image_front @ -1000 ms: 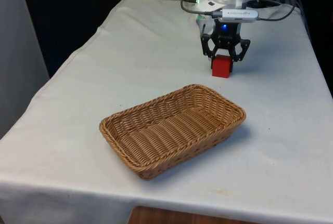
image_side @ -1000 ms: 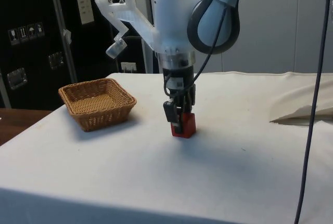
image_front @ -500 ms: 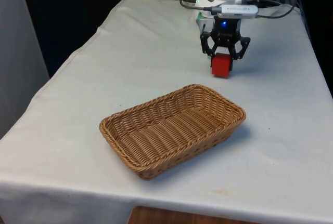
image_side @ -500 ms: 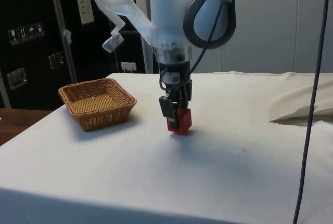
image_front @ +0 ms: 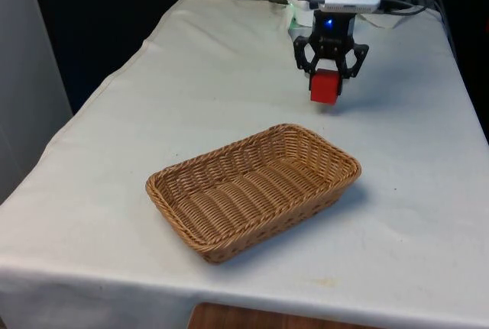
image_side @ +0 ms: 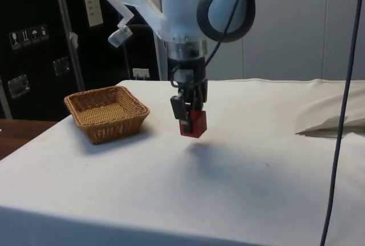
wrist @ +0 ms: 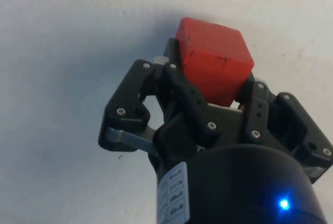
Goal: Pick up the cube and place it into the basket.
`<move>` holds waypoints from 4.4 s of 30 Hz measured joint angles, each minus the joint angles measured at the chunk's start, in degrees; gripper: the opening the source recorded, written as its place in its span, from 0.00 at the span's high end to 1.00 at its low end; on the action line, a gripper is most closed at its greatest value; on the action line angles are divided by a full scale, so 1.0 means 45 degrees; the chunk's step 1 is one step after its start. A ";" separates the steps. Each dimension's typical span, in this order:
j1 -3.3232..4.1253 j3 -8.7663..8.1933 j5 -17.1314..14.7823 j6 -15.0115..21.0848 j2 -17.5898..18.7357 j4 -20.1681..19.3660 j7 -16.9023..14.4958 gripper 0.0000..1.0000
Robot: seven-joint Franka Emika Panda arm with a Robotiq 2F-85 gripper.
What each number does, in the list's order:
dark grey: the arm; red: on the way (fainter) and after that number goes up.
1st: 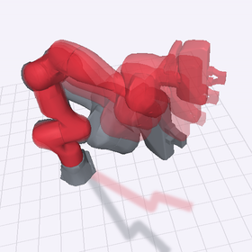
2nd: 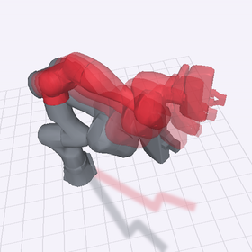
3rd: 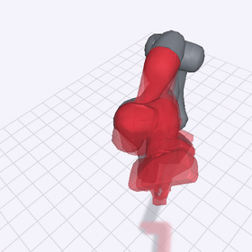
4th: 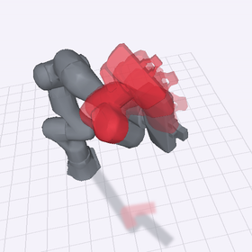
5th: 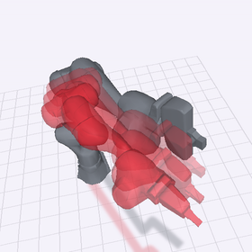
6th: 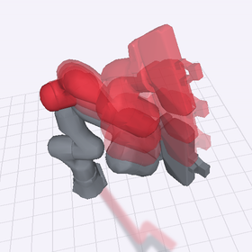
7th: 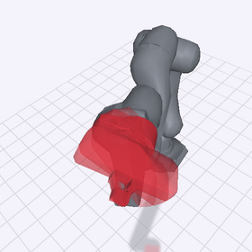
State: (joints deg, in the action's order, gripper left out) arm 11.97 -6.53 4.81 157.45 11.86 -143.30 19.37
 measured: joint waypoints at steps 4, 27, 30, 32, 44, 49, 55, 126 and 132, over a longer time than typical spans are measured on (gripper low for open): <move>0.0000 -0.0013 0.0000 -0.0191 -0.0191 0.0025 0.0013 0.99; 0.0000 -0.0038 0.0000 -0.1693 -0.1159 0.0688 0.0166 0.99; 0.0000 -0.0038 0.0000 -0.2037 -0.1350 0.0840 0.0191 0.99; 0.0000 -0.0038 0.0000 -0.2190 -0.1426 0.0917 0.0204 0.99; 0.0000 -0.0038 0.0000 -0.3056 -0.1897 0.1337 0.0255 0.99; 0.0000 -0.0038 0.0000 -0.3425 -0.2101 0.1502 0.0267 0.99; -0.0013 -0.0038 0.0000 -0.3845 -0.2317 0.1744 0.0280 0.99; -0.0306 -0.0420 0.0000 -0.8314 -0.1235 0.7614 0.0293 0.99; -0.0306 -0.0484 0.0000 -0.8531 -0.0904 0.8225 0.0293 0.99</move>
State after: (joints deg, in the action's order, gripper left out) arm 10.60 -8.71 4.81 119.06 7.79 -106.28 20.68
